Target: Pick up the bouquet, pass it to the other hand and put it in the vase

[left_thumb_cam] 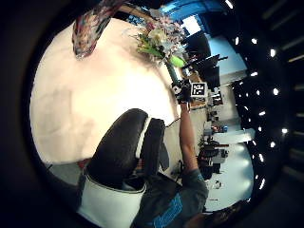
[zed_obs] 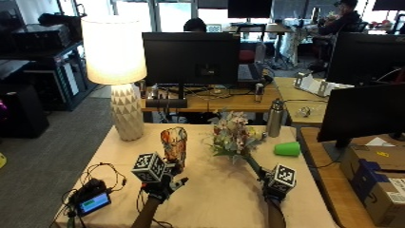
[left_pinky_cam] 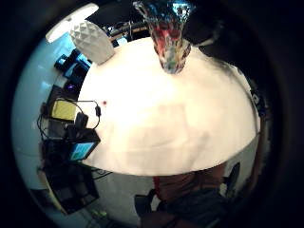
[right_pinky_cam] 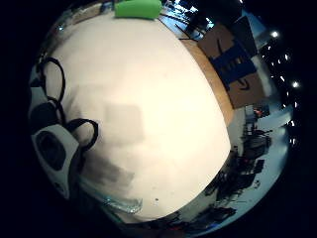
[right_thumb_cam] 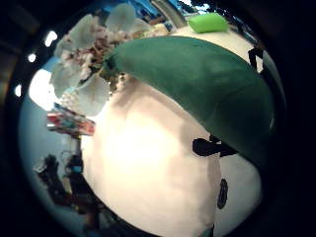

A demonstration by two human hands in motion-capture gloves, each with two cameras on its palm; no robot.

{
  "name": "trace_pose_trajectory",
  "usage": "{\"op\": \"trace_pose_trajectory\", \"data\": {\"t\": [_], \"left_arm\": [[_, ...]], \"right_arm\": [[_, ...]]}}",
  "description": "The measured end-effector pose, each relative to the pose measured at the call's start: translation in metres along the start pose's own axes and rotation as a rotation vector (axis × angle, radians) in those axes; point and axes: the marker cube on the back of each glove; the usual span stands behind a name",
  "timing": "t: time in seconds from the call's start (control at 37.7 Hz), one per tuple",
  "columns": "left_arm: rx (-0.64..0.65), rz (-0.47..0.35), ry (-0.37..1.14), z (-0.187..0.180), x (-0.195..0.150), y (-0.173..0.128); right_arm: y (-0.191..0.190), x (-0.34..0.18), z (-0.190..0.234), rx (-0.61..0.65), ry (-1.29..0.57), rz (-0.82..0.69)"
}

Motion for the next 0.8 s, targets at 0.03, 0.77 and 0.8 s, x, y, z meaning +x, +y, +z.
{"op": "trace_pose_trajectory", "data": {"t": [0.03, 0.77, 0.8], "left_arm": [[0.008, 0.004, 0.013, -0.003, 0.003, -0.001], [0.060, 0.345, 1.065, -0.090, 0.177, -0.076], [0.063, 0.342, 1.091, -0.089, 0.181, -0.078]], "right_arm": [[0.000, -0.001, -0.005, 0.007, -0.025, 0.006], [0.075, -0.205, -0.162, 0.048, -1.424, -0.480], [0.078, -0.212, -0.161, 0.042, -1.429, -0.496]]}}
